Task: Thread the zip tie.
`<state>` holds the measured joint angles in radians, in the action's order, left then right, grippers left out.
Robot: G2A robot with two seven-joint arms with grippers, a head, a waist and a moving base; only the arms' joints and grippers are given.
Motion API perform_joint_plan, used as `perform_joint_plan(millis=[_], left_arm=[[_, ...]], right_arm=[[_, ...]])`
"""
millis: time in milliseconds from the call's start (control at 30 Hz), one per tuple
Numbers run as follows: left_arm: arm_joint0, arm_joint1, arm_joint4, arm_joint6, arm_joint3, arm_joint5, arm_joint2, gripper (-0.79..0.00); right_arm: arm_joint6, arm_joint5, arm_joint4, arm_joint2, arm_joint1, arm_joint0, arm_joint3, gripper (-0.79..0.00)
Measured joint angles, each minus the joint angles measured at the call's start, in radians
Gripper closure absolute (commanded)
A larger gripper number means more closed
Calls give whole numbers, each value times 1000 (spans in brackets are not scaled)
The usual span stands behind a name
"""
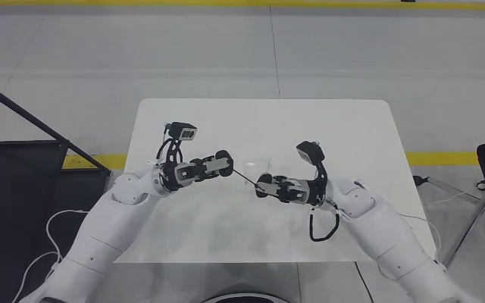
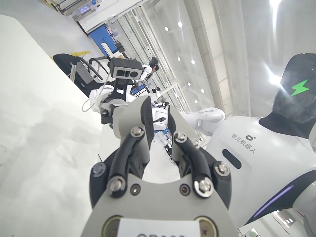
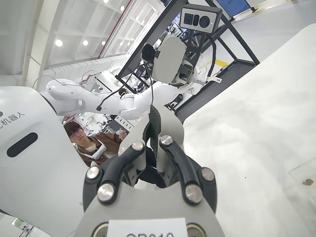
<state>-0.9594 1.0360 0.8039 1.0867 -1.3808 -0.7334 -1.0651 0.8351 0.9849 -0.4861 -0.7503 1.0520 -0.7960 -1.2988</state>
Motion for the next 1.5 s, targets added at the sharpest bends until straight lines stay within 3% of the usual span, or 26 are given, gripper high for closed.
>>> perform_joint_plan(millis=[167, 533, 833, 1500], left_arm=[[-1, 3, -4, 2, 0, 2, -2, -142], [-3, 8, -6, 9, -2, 10, -7, -129], [-5, 11, -17, 11, -4, 11, -11, 0], [-8, 15, -59, -10, 0, -10, -18, 0]], right_arm=[[-5, 6, -4, 8, -5, 4, 2, 0], [-10, 10, -18, 18, -10, 12, 9, 0], [-9, 9, -19, 28, -13, 17, 7, 0], [-27, 27, -190, -55, -55, -71, -150, 0]])
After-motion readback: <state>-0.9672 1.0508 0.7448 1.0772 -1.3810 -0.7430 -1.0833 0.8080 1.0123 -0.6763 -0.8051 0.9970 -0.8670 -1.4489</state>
